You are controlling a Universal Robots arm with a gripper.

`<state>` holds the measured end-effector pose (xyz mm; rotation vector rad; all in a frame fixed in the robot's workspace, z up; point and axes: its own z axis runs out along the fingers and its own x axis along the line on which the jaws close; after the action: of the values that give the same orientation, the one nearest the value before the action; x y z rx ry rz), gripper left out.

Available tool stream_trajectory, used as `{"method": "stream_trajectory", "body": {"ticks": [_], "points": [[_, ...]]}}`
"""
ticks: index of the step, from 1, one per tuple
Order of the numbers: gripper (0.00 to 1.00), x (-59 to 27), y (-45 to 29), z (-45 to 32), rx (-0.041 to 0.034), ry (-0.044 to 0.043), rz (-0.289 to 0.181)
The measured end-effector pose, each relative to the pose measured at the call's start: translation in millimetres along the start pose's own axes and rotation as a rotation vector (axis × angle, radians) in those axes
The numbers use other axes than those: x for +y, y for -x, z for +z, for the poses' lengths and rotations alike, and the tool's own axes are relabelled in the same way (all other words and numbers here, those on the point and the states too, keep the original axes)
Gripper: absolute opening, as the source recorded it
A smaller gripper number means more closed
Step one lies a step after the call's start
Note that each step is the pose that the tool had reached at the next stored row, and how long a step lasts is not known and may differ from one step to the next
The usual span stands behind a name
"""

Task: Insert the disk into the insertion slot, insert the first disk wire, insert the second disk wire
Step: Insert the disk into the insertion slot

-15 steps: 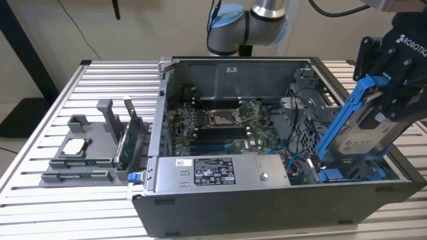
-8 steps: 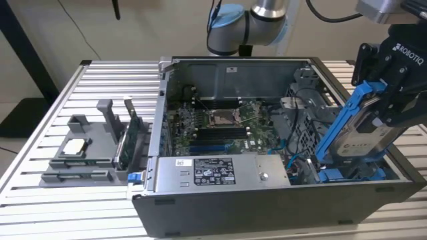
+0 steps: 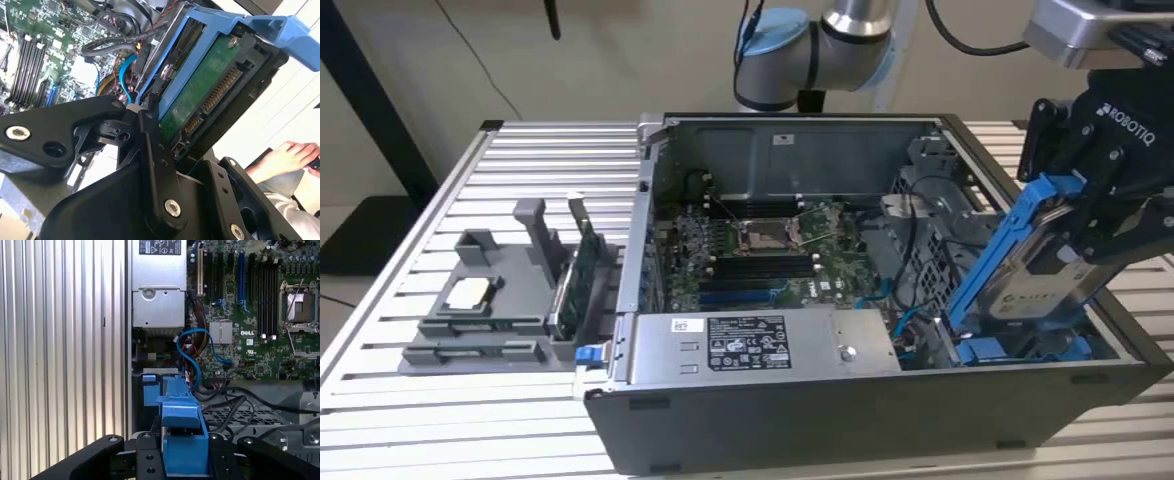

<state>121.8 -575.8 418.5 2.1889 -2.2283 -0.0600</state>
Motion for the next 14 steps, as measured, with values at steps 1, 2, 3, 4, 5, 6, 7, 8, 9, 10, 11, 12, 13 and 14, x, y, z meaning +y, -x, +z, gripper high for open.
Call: {"method": "stream_trajectory", "body": {"ticks": [1,2,3,4,5,6,7,8,9,10,11,12,13,14], "points": [[0.33,-0.1,0.0,1.9,-0.0001,0.0000,0.000],[0.33,-0.1,0.0,3.7,-0.0002,0.0000,0.000],[0.33,-0.2,-0.1,5.3,-0.0009,0.0000,0.000],[0.33,-0.2,-0.1,6.1,-0.0033,0.0000,0.000],[0.33,-0.3,-0.1,6.6,-0.0068,0.0001,0.000],[0.33,-0.3,-0.1,7.3,-0.0102,0.0001,0.000],[0.33,-0.4,0.0,7.9,-0.0130,0.0001,0.000],[0.33,-1.0,0.0,8.5,-0.0140,0.0003,-0.001],[0.33,-1.6,0.0,9.1,-0.0140,0.0003,-0.001],[0.33,-2.0,0.0,9.6,-0.0138,0.0003,-0.001],[0.33,-2.4,-0.1,10.1,-0.0134,0.0004,0.000],[0.33,-2.6,-0.1,11.1,-0.0129,0.0004,0.000],[0.33,-2.7,-0.1,12.6,-0.0125,0.0004,0.000],[0.33,-2.8,-0.2,14.7,-0.0133,0.0004,0.000]]}}
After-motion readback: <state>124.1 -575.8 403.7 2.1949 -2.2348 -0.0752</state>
